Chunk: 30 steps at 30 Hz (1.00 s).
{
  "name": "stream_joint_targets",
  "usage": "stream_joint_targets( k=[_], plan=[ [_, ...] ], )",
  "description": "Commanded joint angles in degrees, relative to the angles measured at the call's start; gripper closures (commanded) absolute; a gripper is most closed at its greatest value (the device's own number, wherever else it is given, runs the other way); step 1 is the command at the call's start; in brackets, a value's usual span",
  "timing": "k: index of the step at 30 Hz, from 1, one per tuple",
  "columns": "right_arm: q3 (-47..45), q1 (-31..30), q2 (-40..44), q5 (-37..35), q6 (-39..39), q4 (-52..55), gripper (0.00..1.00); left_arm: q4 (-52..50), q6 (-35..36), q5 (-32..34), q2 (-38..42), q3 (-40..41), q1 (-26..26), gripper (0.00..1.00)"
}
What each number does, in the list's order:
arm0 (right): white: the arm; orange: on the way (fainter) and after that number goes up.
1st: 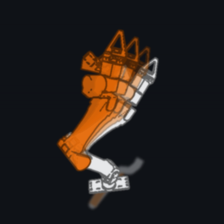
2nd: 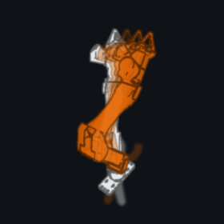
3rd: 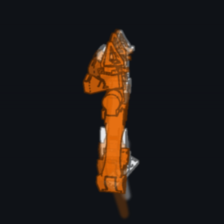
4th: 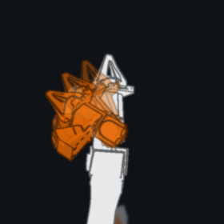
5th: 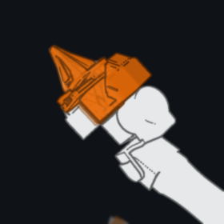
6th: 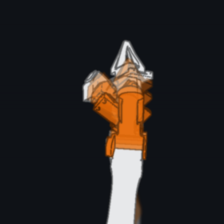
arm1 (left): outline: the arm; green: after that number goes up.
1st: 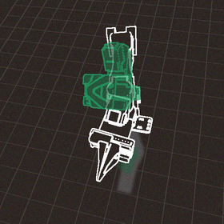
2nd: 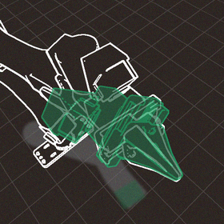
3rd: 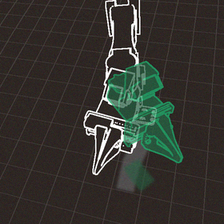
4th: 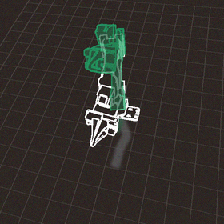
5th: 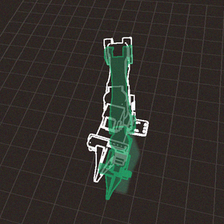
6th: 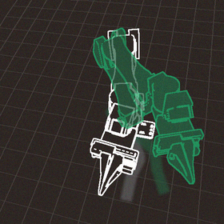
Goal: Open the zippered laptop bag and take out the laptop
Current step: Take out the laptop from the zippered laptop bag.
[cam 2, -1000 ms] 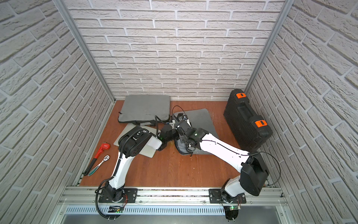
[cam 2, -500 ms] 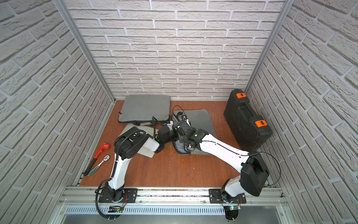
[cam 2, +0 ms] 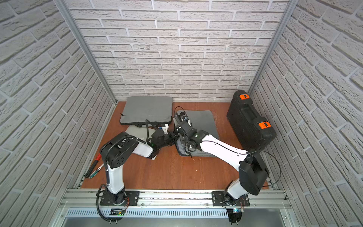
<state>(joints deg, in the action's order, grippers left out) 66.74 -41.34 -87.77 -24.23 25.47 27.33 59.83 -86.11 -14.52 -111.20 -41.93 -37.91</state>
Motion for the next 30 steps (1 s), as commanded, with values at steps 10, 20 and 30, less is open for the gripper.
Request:
stream_joint_targets(
  k=[10,20,30],
  plan=[
    [-1.68,2.96,0.14,-1.29,-2.17,-5.62,0.94,8.35,2.91,-2.24,9.16,5.23,4.44,1.00],
    [-1.11,5.07,-2.57,-1.64,-2.28,-6.19,0.94,2.30,4.78,-2.89,20.70,10.49,8.23,1.00],
    [2.40,9.18,-7.92,1.99,-4.03,-7.42,0.94,-2.03,3.62,-5.19,31.13,15.13,12.03,1.00]
  ],
)
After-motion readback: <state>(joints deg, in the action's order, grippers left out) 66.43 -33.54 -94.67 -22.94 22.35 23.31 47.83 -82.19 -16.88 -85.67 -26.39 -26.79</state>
